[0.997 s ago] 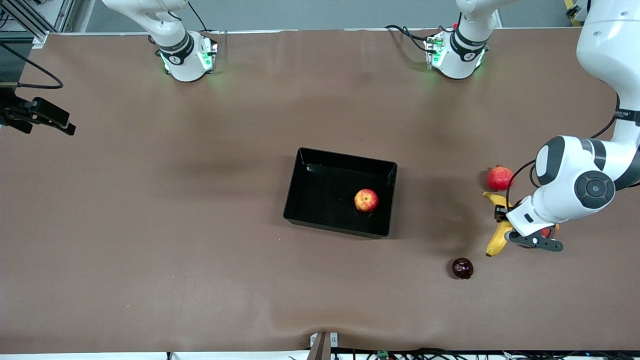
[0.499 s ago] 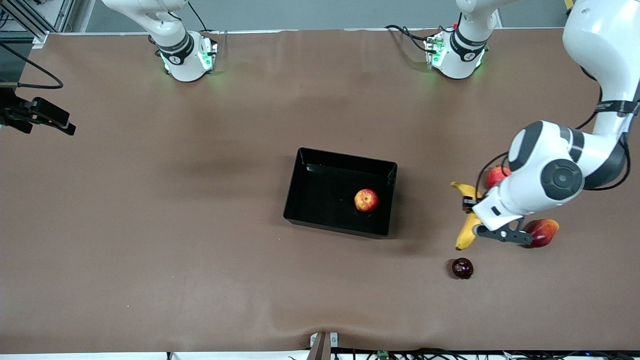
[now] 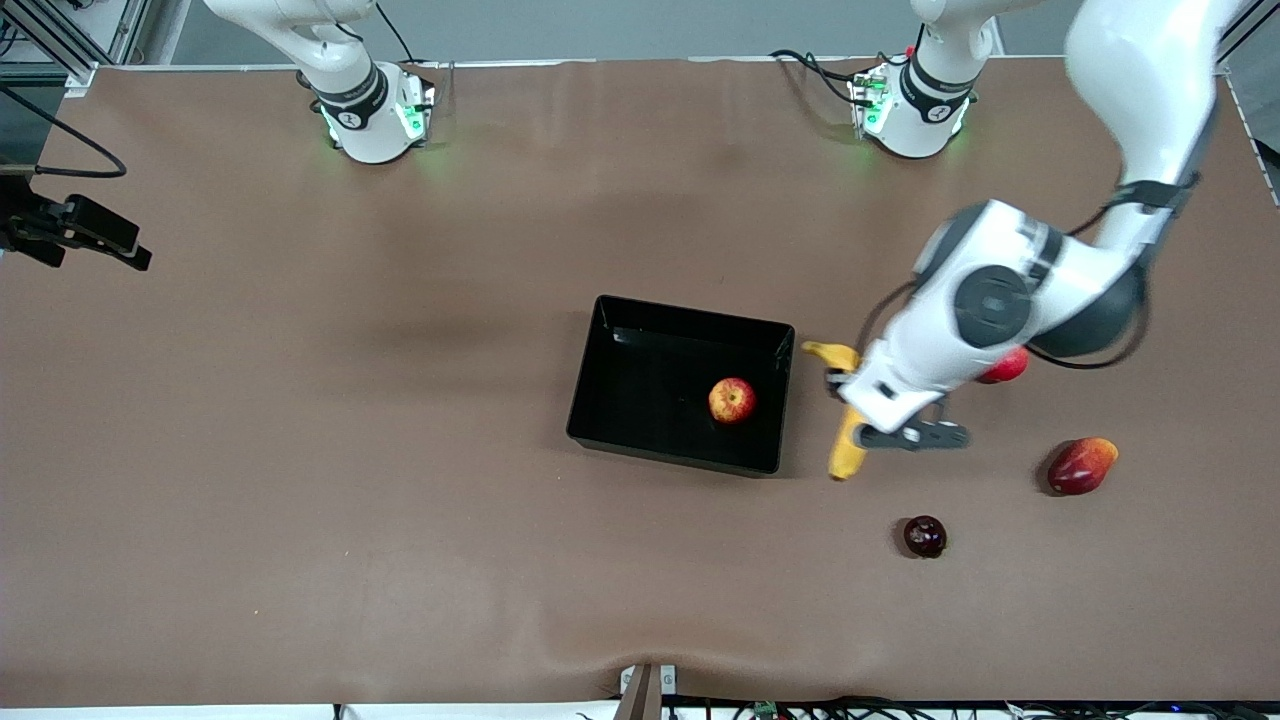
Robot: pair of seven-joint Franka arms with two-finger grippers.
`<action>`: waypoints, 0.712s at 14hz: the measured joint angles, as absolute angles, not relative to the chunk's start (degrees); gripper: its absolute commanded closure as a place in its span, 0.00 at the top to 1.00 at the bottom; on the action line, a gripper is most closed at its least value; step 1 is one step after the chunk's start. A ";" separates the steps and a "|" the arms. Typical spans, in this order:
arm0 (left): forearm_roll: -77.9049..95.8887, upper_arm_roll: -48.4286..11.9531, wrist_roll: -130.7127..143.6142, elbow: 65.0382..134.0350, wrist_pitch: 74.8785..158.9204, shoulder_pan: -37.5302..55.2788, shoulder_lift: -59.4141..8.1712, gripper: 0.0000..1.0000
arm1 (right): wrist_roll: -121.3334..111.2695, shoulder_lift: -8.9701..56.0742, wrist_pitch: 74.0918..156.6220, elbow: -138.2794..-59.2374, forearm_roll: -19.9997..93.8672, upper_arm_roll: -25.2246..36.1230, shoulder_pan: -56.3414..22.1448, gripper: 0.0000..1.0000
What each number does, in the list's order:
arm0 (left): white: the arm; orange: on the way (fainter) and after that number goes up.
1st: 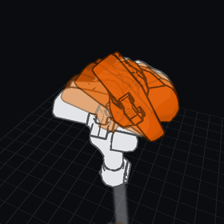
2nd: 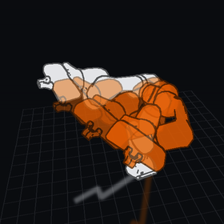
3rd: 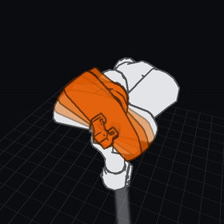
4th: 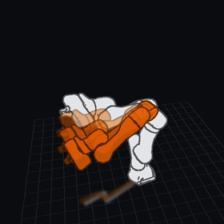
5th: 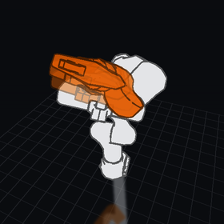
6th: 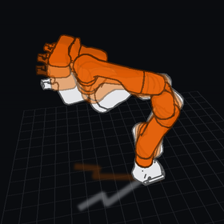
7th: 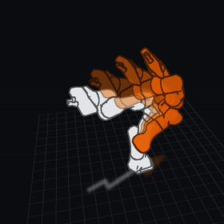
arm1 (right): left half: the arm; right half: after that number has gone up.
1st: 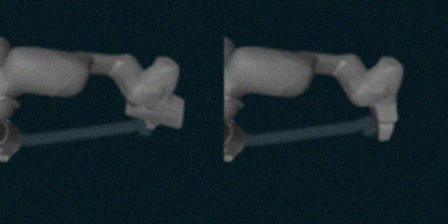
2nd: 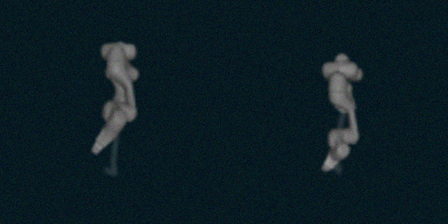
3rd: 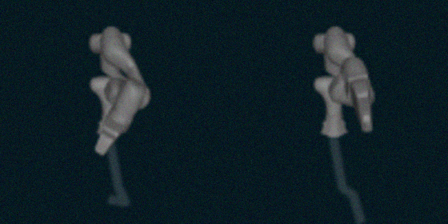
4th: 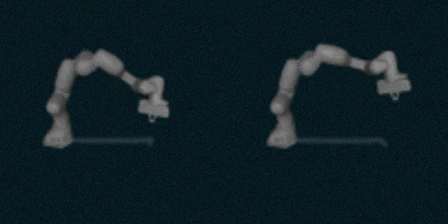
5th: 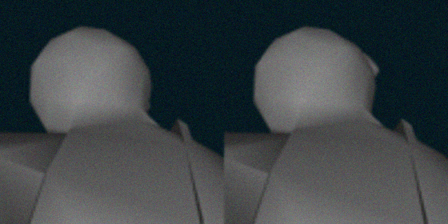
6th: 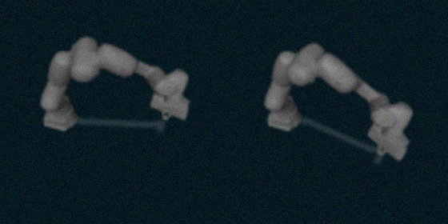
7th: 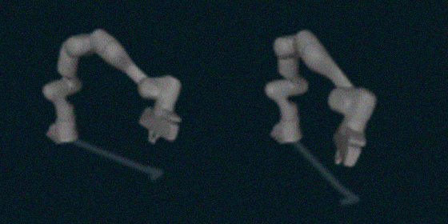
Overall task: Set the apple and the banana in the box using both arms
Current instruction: 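Carry the banana over the black box with the left gripper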
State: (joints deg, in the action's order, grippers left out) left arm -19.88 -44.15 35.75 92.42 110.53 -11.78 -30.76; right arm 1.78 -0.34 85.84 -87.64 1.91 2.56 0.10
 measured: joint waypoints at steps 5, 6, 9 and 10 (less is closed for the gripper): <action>-19.88 -43.96 47.61 89.10 110.53 -2.74 -33.99 0.00 | 1.78 -0.34 85.84 -87.64 1.91 2.55 0.10 1.00; -19.88 -43.94 49.83 88.65 110.53 -1.52 -34.67 0.00 | 1.78 -0.34 85.84 -87.64 1.91 2.55 0.10 1.00; -19.88 -42.98 57.00 87.18 110.54 2.81 -36.83 0.00 | 1.78 -0.34 85.84 -87.64 1.91 2.55 0.10 1.00; -19.88 -41.89 59.10 86.56 110.55 4.79 -37.44 0.00 | 1.78 -0.34 85.84 -87.64 1.91 2.55 0.10 1.00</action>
State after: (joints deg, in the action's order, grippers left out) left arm -19.88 -41.89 59.10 86.56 110.55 4.79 -37.44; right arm 1.78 -0.34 85.84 -87.64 1.91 2.55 0.10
